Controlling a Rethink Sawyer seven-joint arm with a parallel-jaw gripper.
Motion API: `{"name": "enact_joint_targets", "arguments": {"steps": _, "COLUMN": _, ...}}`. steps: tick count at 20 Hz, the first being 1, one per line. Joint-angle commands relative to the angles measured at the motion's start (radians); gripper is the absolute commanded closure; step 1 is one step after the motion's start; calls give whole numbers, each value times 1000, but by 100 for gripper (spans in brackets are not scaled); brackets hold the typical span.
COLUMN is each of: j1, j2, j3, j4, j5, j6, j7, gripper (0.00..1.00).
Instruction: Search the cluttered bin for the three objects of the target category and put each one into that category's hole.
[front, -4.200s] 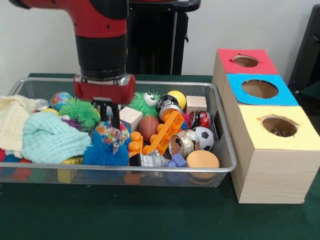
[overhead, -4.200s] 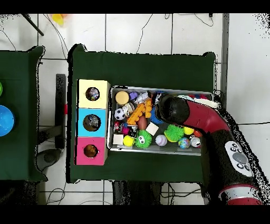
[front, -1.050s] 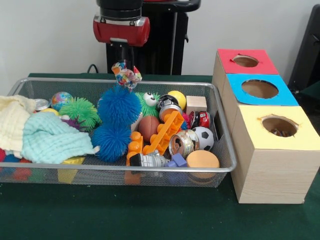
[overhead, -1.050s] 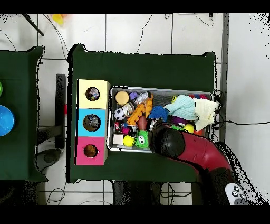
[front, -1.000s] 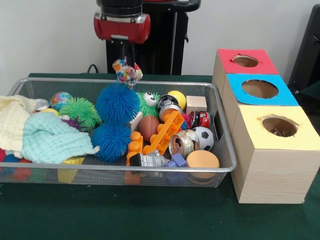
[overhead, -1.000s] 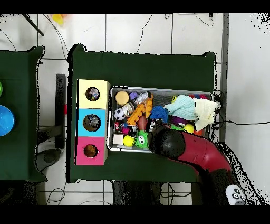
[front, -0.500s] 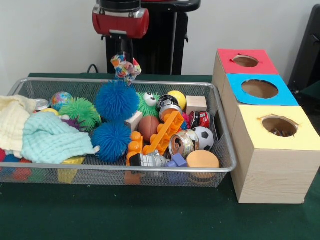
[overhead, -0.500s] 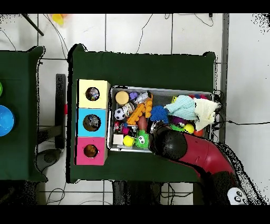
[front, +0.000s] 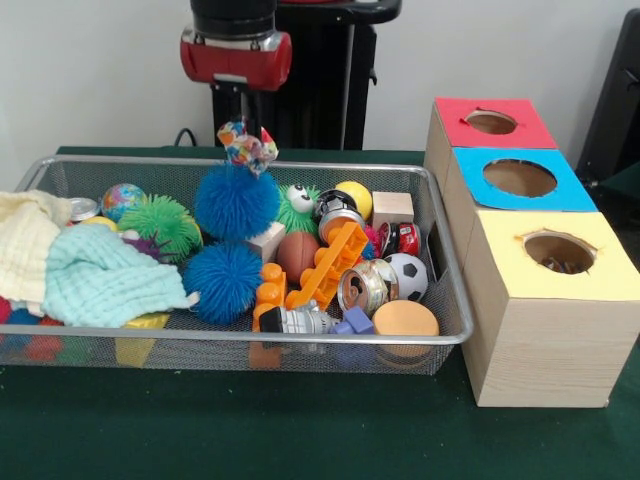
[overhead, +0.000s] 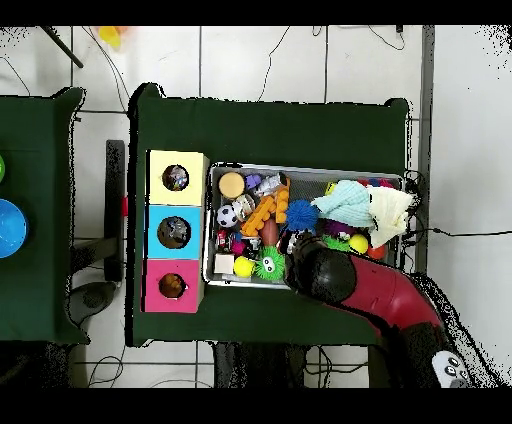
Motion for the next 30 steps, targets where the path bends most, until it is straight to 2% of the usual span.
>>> {"name": "enact_joint_targets", "arguments": {"steps": 1, "j1": -21, "j2": 47, "j3": 87, "j4": -12, "j5": -9, "j6": -14, "j7": 57, "gripper": 100}}
{"name": "enact_joint_targets", "arguments": {"steps": 3, "j1": -8, "j2": -58, "j3": 73, "j4": 4, "j5": 19, "j6": 116, "j7": 41, "gripper": 100}}
{"name": "enact_joint_targets", "arguments": {"steps": 5, "j1": -7, "j2": -64, "j3": 70, "j4": 1, "j5": 20, "j6": 129, "j7": 39, "gripper": 100}}
{"name": "enact_joint_targets", "arguments": {"steps": 6, "j1": -14, "j2": -29, "j3": 78, "j4": -3, "j5": 12, "j6": 82, "j7": 44, "gripper": 100}}
{"name": "enact_joint_targets", "arguments": {"steps": 9, "j1": -46, "j2": 152, "j3": 114, "j4": -38, "j5": -28, "j6": -126, "j7": 59, "gripper": 100}}
{"name": "enact_joint_targets", "arguments": {"steps": 10, "j1": -50, "j2": 170, "j3": 120, "j4": -38, "j5": -29, "j6": -149, "j7": 64, "gripper": 100}}
{"name": "enact_joint_targets", "arguments": {"steps": 11, "j1": -48, "j2": 156, "j3": 119, "j4": -33, "j5": -24, "j6": -131, "j7": 63, "gripper": 100}}
{"name": "enact_joint_targets", "arguments": {"steps": 12, "j1": -40, "j2": 108, "j3": 113, "j4": -18, "j5": -7, "j6": -75, "j7": 67, "gripper": 100}}
{"name": "enact_joint_targets", "arguments": {"steps": 15, "j1": -15, "j2": -88, "j3": 92, "j4": 11, "j5": 47, "j6": 166, "j7": 46, "gripper": 100}}
{"name": "enact_joint_targets", "arguments": {"steps": 17, "j1": 2, "j2": -133, "j3": 73, "j4": -1, "j5": 53, "j6": 242, "j7": 44, "gripper": 100}}
{"name": "enact_joint_targets", "arguments": {"steps": 19, "j1": 1, "j2": -96, "j3": 77, "j4": -12, "j5": 35, "j6": 187, "j7": 49, "gripper": 100}}
{"name": "enact_joint_targets", "arguments": {"steps": 22, "j1": -29, "j2": 44, "j3": 112, "j4": -23, "j5": 3, "j6": 2, "j7": 61, "gripper": 100}}
{"name": "enact_joint_targets", "arguments": {"steps": 23, "j1": -28, "j2": 42, "j3": 113, "j4": -23, "j5": 6, "j6": 4, "j7": 63, "gripper": 100}}
{"name": "enact_joint_targets", "arguments": {"steps": 24, "j1": -16, "j2": -3, "j3": 102, "j4": -20, "j5": 16, "j6": 56, "j7": 64, "gripper": 100}}
{"name": "enact_joint_targets", "arguments": {"steps": 27, "j1": 16, "j2": -156, "j3": 70, "j4": -43, "j5": 49, "j6": 302, "j7": 46, "gripper": 100}}
{"name": "enact_joint_targets", "arguments": {"steps": 29, "j1": 25, "j2": -196, "j3": 62, "j4": -67, "j5": 56, "j6": 393, "j7": 42, "gripper": 100}}
{"name": "enact_joint_targets", "arguments": {"steps": 30, "j1": 24, "j2": -197, "j3": 63, "j4": -72, "j5": 56, "j6": 401, "j7": 40, "gripper": 100}}
